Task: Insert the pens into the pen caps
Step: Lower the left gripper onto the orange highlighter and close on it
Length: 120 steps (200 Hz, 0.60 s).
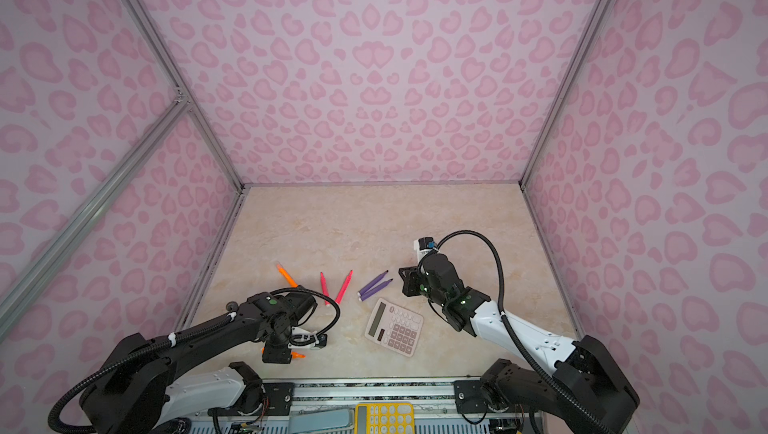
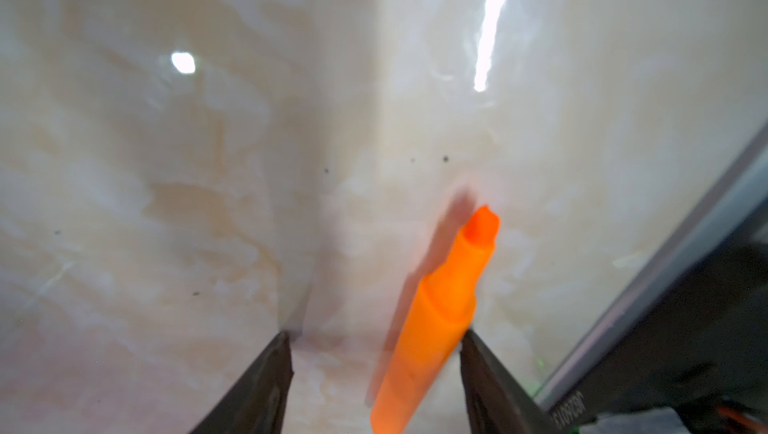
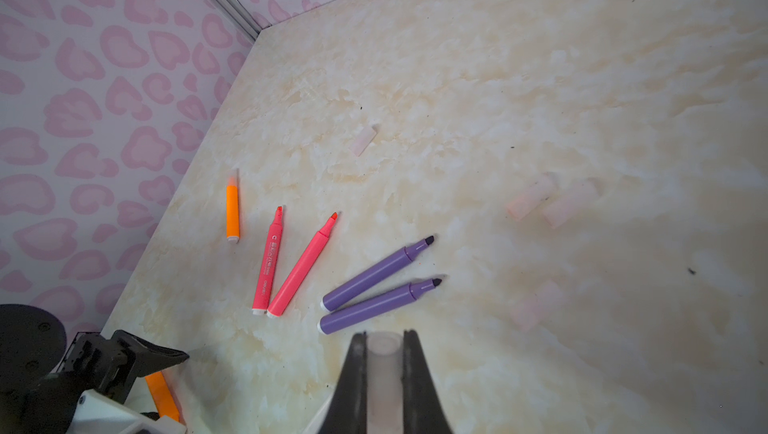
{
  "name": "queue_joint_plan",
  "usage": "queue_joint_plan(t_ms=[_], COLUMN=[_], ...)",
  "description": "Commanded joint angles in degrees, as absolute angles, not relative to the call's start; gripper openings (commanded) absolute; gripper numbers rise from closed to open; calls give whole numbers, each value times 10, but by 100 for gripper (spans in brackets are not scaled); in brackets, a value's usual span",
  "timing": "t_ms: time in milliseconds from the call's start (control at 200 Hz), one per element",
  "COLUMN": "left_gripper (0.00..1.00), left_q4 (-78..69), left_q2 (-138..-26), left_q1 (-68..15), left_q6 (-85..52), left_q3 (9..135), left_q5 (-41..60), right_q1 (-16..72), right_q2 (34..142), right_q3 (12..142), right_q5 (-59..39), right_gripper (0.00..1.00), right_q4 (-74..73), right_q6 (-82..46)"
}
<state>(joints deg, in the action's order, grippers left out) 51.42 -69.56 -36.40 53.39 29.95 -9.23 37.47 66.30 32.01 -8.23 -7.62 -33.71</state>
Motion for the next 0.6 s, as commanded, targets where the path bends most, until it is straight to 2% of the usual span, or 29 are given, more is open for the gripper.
queue_joint_plan(t_ms=[0,195,420,460,595], left_gripper=[63,56,37,31,25], left_q4=[506,511,510,506,506], left_q2=[-696,-706,-703,-702,-699], left_q1=[-366,-368,-371,-372,-373], left_q6=[547,548,542,539,536], left_q3=[283,281,291,293,297], left_q5=[-80,-75,-52,-51,-48], right_q1=[370,366,362,361,358], right_q2=[665,664,663,663,669], right_q3=[316,315,313,312,313], right_q5=[-92,-96,-99,-99,-108], right_gripper=[5,5,5,5,5], right_q4=[-93,-91,-93,-95,-98], right_q6=[-339,-341,-341,-341,-343])
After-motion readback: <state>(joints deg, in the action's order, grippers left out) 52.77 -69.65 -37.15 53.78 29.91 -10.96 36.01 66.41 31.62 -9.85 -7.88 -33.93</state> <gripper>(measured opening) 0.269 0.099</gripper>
